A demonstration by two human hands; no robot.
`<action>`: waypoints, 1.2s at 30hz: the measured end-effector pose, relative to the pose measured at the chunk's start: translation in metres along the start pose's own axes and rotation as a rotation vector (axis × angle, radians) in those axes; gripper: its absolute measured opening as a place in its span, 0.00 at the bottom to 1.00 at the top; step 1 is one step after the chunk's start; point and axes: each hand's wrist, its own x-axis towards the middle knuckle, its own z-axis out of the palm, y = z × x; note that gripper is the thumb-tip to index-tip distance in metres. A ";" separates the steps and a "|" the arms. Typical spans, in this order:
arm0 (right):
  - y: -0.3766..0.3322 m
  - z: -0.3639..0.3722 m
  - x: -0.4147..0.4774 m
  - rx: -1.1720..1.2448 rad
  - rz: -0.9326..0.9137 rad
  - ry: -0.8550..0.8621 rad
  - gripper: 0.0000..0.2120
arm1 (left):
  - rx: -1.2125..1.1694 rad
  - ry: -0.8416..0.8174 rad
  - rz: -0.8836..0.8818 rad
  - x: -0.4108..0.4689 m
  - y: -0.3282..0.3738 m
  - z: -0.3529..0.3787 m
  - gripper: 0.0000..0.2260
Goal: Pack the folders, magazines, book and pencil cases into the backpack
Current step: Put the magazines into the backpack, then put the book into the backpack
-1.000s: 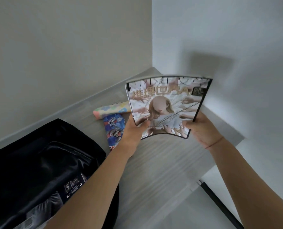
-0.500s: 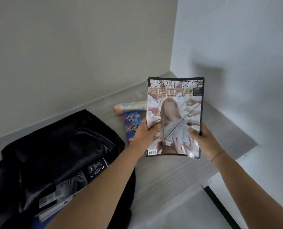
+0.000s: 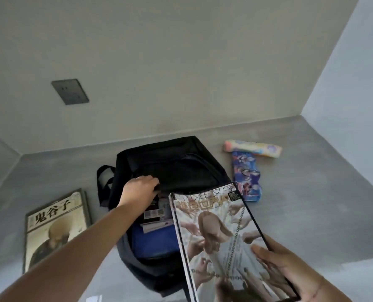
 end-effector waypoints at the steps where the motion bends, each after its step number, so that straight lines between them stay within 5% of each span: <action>1: 0.004 0.010 0.001 -0.074 0.014 -0.029 0.11 | -0.112 0.068 -0.053 0.005 -0.003 -0.009 0.11; 5: 0.008 0.043 0.016 -0.194 0.121 -0.074 0.11 | -0.216 0.285 -0.077 0.026 -0.012 -0.048 0.10; 11: -0.028 0.083 0.080 0.056 0.178 -0.032 0.16 | -0.162 0.226 0.005 0.017 -0.015 -0.060 0.11; 19: -0.067 0.095 0.163 -0.376 0.079 0.243 0.26 | -0.143 0.222 0.065 0.008 -0.018 -0.052 0.12; 25: -0.037 0.089 0.149 -0.357 -0.037 0.352 0.31 | -0.176 0.227 0.091 0.001 -0.014 -0.034 0.10; 30: -0.046 0.108 0.152 -0.416 -0.054 0.442 0.23 | -0.193 0.227 0.111 -0.003 -0.016 -0.022 0.12; 33: -0.054 0.113 0.133 -0.909 -0.051 0.562 0.06 | -0.321 0.169 0.131 -0.009 -0.023 -0.016 0.13; 36: -0.064 0.136 0.106 -0.956 -0.381 0.763 0.06 | -0.504 0.154 0.129 -0.025 -0.038 -0.007 0.19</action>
